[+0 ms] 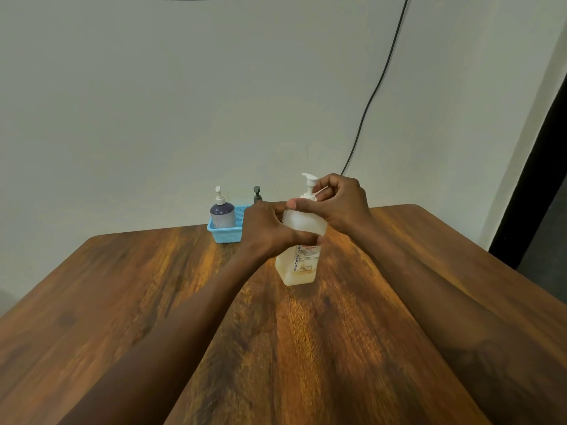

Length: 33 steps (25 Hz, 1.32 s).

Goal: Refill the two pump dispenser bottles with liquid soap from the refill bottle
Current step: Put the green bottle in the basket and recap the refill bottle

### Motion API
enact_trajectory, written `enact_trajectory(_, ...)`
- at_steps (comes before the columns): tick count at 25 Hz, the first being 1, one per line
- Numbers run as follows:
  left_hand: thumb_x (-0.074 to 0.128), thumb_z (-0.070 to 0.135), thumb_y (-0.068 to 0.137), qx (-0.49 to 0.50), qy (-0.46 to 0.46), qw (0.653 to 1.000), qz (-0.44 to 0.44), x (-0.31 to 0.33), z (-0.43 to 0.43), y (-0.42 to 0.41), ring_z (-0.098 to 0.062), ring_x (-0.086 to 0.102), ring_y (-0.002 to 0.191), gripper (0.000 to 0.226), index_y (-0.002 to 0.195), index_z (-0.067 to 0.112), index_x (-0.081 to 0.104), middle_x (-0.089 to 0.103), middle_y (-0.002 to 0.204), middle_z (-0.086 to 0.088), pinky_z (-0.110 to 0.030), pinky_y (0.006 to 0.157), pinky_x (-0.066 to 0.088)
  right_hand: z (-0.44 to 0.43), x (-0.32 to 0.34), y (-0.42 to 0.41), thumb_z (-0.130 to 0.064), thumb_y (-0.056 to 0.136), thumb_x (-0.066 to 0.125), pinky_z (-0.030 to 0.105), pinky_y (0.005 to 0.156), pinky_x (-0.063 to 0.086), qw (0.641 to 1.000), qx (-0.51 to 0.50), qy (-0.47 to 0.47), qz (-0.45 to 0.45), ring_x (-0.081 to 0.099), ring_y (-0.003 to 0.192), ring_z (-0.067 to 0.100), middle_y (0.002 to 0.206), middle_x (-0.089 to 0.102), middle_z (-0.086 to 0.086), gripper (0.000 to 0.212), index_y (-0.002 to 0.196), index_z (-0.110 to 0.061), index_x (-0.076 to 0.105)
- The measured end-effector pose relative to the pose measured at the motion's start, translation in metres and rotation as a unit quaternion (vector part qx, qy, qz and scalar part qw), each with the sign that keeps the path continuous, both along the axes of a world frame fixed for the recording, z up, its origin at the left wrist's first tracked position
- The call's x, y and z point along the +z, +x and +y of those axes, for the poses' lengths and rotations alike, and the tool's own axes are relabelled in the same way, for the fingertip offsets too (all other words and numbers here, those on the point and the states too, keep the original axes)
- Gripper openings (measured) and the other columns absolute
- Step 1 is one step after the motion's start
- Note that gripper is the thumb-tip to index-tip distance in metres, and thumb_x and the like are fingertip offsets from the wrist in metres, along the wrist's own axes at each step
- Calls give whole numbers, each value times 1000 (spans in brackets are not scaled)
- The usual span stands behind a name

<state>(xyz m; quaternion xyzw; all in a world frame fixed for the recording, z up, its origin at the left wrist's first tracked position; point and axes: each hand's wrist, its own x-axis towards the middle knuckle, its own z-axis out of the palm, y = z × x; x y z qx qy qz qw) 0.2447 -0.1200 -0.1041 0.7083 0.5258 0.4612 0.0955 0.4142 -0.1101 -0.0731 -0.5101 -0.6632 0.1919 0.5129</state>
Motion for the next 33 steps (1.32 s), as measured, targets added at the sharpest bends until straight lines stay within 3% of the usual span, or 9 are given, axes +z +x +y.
enact_trajectory(6,94,54,58,-4,-7,1000,-20,6,4,-13,-6,72,84,70,117,21,76,77,112,6,-18,69,60,1,10,-1,-29,96,69,24,88,59,970,219,-101,40,67,112,8,132,67,-4,52,144,-21,51)
enact_trajectory(9,95,53,57,-14,-7,999,-31,6,2,-14,-6,74,85,68,115,23,77,78,110,6,-25,71,63,5,7,-1,-22,85,82,33,91,60,982,176,-53,43,71,105,8,120,74,-2,49,130,-14,66)
enact_trajectory(13,94,54,56,3,0,1000,-26,2,0,-9,-5,75,80,60,105,24,78,79,101,6,-28,69,64,-2,4,-15,-52,59,93,20,63,58,1000,-12,17,3,65,68,2,80,70,-9,53,91,-17,69)
enact_trajectory(16,94,56,54,-10,-8,1000,-23,2,4,-9,-6,75,82,65,106,22,77,79,103,5,-30,71,65,2,5,-16,-58,69,86,24,75,59,999,35,-1,-19,66,84,3,97,69,-10,57,107,-21,63)
enact_trajectory(19,95,54,55,-14,-17,999,-34,5,6,-14,-9,76,88,73,117,21,76,78,112,4,-31,76,65,5,9,-7,-37,91,74,41,96,59,974,197,-96,61,68,111,13,127,68,-2,52,138,-22,56)
enact_trajectory(22,95,54,55,-7,-3,1000,-29,6,5,-12,-9,75,87,70,115,23,77,78,110,4,-32,74,65,3,6,-3,-23,82,84,40,88,62,979,164,-64,99,73,101,11,113,75,0,48,126,-14,67)
enact_trajectory(27,95,55,52,14,13,1000,-15,5,2,1,-6,74,76,58,97,23,77,79,94,5,-32,68,64,-1,2,-14,-58,58,91,18,61,56,998,-28,18,48,68,73,3,82,72,-10,58,95,-18,71)
enact_trajectory(30,93,58,53,7,22,1000,-5,7,4,2,-6,74,78,64,105,23,78,80,99,5,-33,70,64,-4,7,-11,-51,77,83,23,80,58,996,70,-4,57,68,90,-3,99,71,-19,47,113,-25,70)
enact_trajectory(33,94,55,54,1,22,999,-32,9,6,-4,-6,75,82,70,115,24,78,80,105,4,-30,72,64,0,8,-3,-25,92,75,37,95,59,983,163,-58,65,71,104,5,116,74,-7,39,129,-19,67)
